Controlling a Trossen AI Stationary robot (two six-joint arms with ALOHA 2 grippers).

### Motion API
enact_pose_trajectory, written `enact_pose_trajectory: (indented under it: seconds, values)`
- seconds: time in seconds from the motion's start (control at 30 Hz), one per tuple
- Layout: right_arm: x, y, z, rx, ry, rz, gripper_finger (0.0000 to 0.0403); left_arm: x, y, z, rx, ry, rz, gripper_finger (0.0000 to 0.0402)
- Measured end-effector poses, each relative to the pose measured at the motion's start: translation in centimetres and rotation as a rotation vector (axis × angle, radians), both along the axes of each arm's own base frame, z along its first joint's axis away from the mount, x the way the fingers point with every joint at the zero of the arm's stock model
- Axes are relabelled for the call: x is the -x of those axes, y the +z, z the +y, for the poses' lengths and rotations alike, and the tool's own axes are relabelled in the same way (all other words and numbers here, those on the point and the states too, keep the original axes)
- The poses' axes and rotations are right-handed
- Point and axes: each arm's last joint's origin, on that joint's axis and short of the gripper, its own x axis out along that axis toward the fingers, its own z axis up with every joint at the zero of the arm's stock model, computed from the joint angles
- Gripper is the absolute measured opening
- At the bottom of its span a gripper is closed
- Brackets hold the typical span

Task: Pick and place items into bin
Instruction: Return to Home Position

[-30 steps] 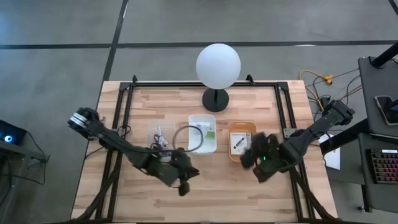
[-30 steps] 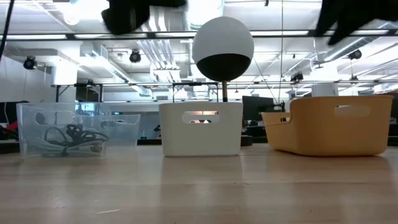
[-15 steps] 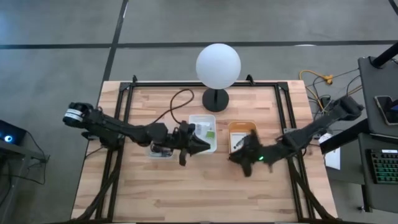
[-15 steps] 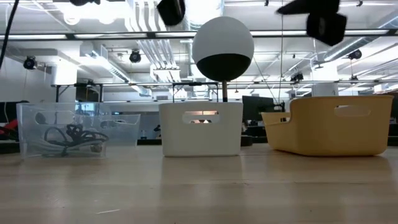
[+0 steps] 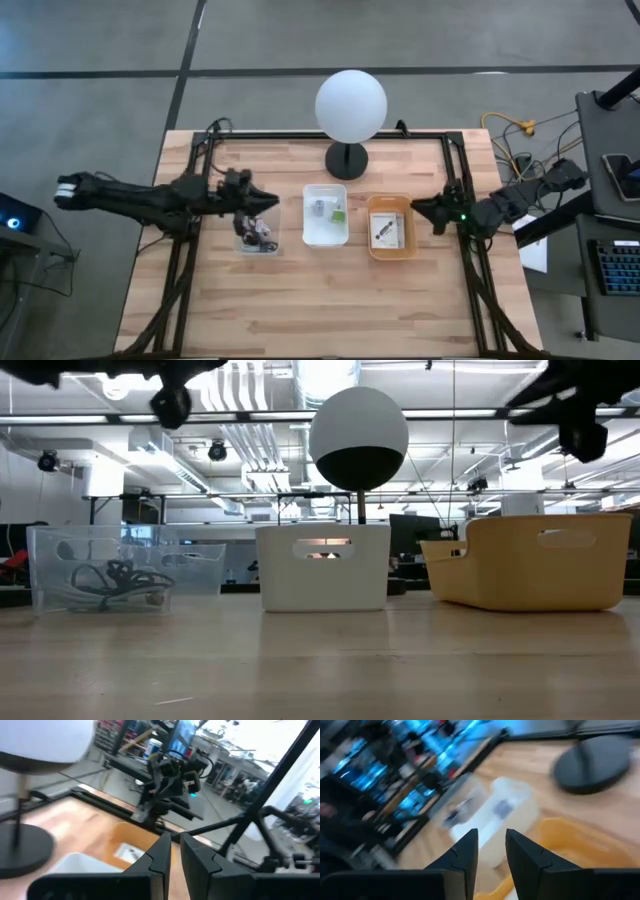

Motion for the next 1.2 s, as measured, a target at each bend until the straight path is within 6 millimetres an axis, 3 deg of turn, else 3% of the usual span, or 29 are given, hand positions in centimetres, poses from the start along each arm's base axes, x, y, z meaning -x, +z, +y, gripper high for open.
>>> enact_pose_trajectory:
  seconds: [0.27, 0.47, 0.63, 0.77, 0.93, 1.2]
  values:
    - [2.2, -0.6, -1.1, -0.221, -0.075, -0.024, 0.0088, 3.9, -1.7, 1.0, -0.008, 0.098, -0.059, 0.0026]
    - [2.2, 0.1, -1.4, 0.082, -0.084, -0.021, 0.0088, 4.9, -3.8, 1.2, -0.001, 0.155, -0.036, 0.0026]
    - [3.3, 0.1, -2.0, 0.155, -0.075, -0.049, 0.0088, 6.2, -4.9, 1.2, 0.001, 0.143, -0.067, 0.0026]
    - [4.1, 0.0, -2.3, 0.194, -0.018, -0.14, 0.0089, 7.3, -5.3, 0.9, -0.057, 0.04, -0.124, 0.0026]
    - [3.6, -1.5, -1.7, 0.238, 0.117, -0.326, 0.0089, 8.2, -6.0, 0.8, -0.058, 0.008, -0.169, 0.0026]
    - [1.4, -5.9, -0.4, 0.271, 0.189, -0.461, 0.0089, 8.6, -6.8, 0.8, -0.084, 0.011, -0.203, 0.0026]
